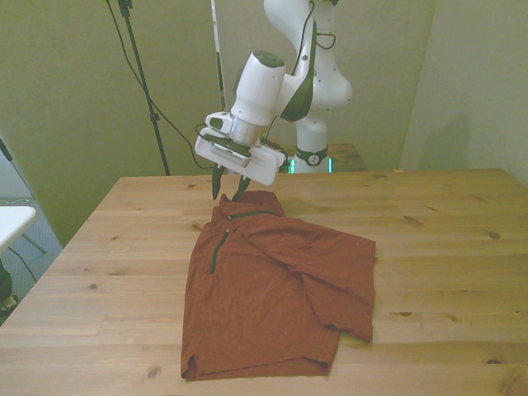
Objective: Fold the shorts
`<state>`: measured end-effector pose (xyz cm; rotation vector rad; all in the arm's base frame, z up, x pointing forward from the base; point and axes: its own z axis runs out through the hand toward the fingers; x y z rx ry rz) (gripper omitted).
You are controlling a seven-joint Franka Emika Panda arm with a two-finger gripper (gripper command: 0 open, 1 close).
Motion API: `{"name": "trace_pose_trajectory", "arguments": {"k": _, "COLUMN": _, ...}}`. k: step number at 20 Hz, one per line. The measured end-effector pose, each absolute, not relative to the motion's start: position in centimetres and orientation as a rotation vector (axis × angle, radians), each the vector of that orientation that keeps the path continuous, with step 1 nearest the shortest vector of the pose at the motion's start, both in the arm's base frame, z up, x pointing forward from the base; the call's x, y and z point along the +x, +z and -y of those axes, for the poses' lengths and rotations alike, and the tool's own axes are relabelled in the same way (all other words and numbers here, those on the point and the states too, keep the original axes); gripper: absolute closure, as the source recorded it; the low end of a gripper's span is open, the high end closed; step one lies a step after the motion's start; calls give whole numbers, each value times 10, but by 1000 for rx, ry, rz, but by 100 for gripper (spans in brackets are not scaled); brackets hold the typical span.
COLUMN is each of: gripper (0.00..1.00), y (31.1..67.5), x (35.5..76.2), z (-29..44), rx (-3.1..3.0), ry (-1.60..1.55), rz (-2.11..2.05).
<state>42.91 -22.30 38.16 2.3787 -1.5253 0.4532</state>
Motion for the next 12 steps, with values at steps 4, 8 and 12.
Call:
{"name": "trace_pose_trajectory", "arguments": {"k": 4, "gripper": 0, "y": 430, "x": 439, "z": 162, "rx": 2443, "ry": 572, "rz": 1363}}
{"name": "trace_pose_trajectory", "arguments": {"k": 8, "gripper": 0, "y": 417, "x": 457, "z": 29, "rx": 2551, "ry": 608, "rz": 1010}}
{"name": "trace_pose_trajectory", "arguments": {"k": 12, "gripper": 0, "y": 390, "x": 473, "z": -63, "rx": 2542, "ry": 700, "rz": 658}}
